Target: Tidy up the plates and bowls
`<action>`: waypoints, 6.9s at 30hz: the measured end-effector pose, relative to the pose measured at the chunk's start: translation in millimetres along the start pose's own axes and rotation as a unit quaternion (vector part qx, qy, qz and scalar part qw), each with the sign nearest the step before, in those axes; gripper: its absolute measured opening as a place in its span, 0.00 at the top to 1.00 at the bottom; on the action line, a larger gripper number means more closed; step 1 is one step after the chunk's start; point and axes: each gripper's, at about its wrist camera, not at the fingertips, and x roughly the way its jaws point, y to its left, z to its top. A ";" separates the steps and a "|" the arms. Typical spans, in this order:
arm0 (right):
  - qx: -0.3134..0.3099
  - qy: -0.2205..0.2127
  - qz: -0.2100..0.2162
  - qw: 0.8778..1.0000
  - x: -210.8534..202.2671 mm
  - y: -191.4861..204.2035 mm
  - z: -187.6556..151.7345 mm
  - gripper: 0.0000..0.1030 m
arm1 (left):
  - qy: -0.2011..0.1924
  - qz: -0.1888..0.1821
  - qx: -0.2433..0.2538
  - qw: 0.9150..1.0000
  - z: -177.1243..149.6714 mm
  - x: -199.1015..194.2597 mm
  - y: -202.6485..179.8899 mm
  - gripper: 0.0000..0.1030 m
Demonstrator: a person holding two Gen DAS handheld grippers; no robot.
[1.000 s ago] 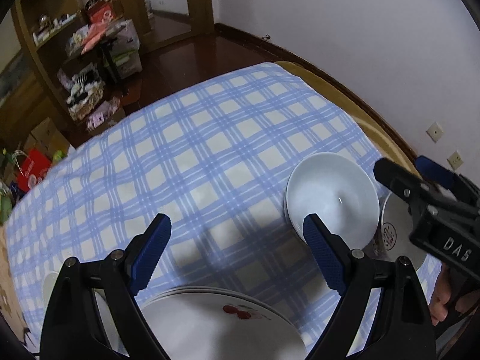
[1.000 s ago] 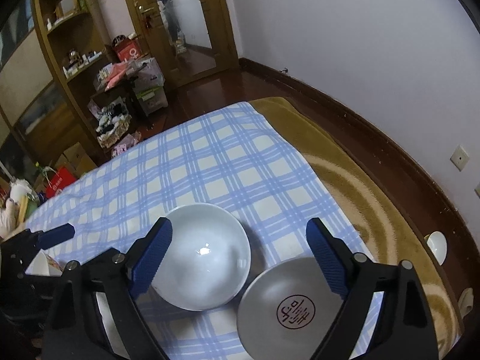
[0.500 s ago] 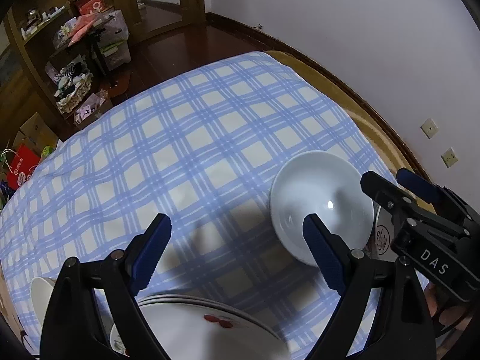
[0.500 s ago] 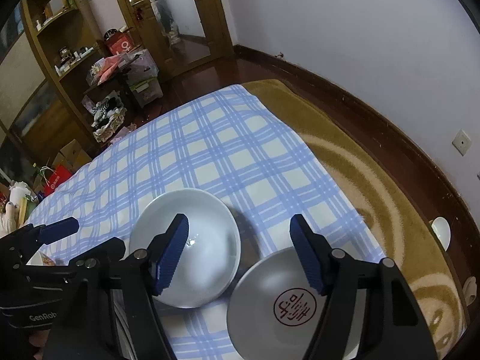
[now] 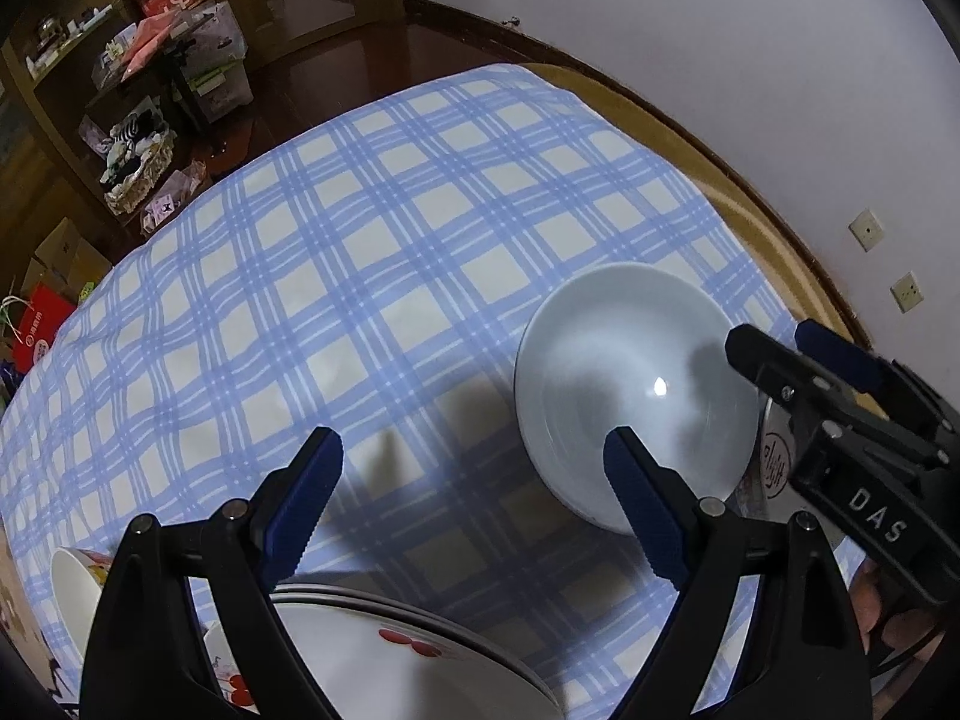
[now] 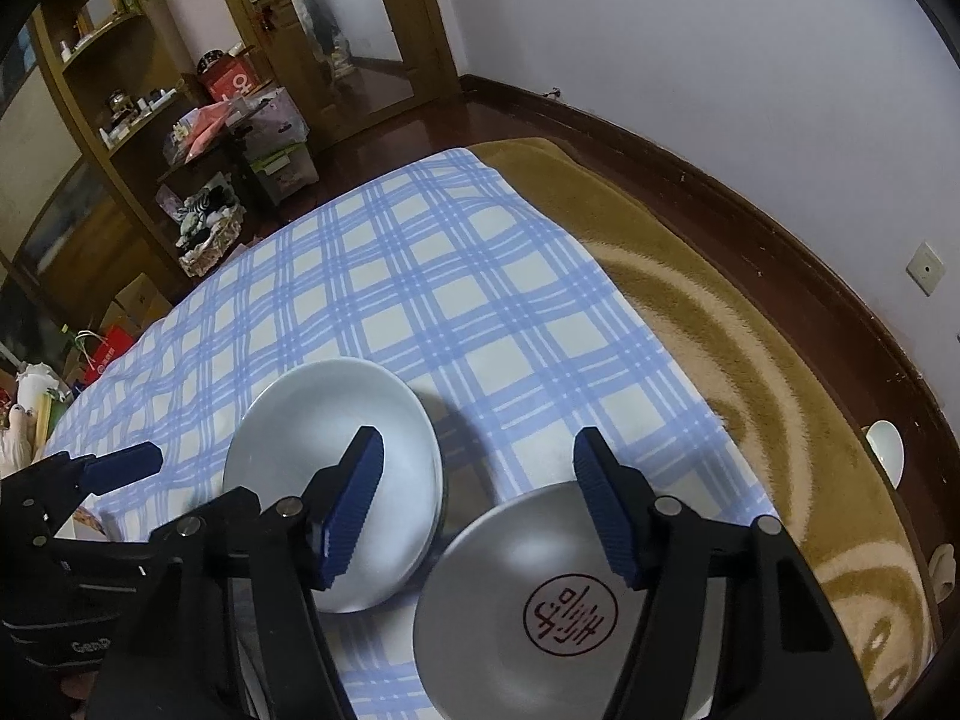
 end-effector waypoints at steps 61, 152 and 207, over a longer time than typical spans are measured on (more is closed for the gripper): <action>0.000 0.061 0.036 0.998 32.2 22.0 -4.7 0.92 | 0.046 -0.070 -0.063 0.995 0.7 30.8 5.3 0.89; -0.218 0.004 0.145 0.965 -31.9 321.8 -131.2 0.91 | -0.003 -0.015 -0.270 0.963 -208.8 -83.3 272.7 0.87; -0.212 0.019 0.146 0.966 -5.8 317.2 -135.0 0.89 | 0.009 -0.002 -0.262 0.965 -196.8 -58.5 279.2 0.87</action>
